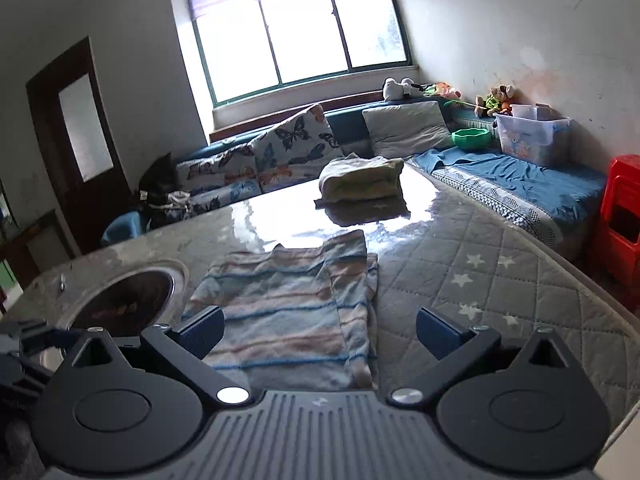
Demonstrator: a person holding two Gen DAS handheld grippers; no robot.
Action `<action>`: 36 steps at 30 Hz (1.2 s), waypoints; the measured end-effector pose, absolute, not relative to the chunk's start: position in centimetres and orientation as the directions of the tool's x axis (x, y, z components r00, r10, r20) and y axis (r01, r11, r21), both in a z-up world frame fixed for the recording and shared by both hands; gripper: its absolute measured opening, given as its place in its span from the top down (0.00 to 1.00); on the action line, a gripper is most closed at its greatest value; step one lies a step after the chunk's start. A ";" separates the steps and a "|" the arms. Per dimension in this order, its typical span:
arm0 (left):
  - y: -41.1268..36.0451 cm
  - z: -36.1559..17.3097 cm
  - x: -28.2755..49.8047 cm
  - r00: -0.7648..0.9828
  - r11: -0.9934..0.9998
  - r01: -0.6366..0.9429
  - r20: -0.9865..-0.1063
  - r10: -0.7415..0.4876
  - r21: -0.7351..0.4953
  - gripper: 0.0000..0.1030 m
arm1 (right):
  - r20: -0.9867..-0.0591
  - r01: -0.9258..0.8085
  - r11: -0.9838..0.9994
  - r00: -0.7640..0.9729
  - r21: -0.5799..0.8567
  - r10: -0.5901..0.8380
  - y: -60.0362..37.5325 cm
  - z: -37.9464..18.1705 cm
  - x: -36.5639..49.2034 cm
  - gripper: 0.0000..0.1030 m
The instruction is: Fold clothes
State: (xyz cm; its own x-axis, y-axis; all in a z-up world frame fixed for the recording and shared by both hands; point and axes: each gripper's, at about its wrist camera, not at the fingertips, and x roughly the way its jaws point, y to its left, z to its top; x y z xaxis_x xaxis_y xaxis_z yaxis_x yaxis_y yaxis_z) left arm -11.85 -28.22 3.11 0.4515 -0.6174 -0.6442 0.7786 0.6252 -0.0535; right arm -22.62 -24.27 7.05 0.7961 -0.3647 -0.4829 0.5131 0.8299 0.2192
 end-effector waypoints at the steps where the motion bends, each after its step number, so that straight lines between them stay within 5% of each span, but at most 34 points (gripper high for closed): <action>1: -28.3 3.0 -11.9 0.451 0.626 0.778 -0.649 -0.613 -0.051 0.00 | -0.486 0.515 0.830 0.793 0.213 -0.367 -24.1 7.0 -22.7 0.00; 36: -28.8 0.3 -12.2 0.420 0.662 0.750 -0.758 -0.500 -0.021 0.00 | -0.581 0.548 0.820 0.726 0.166 -0.367 -21.9 3.1 -24.0 0.00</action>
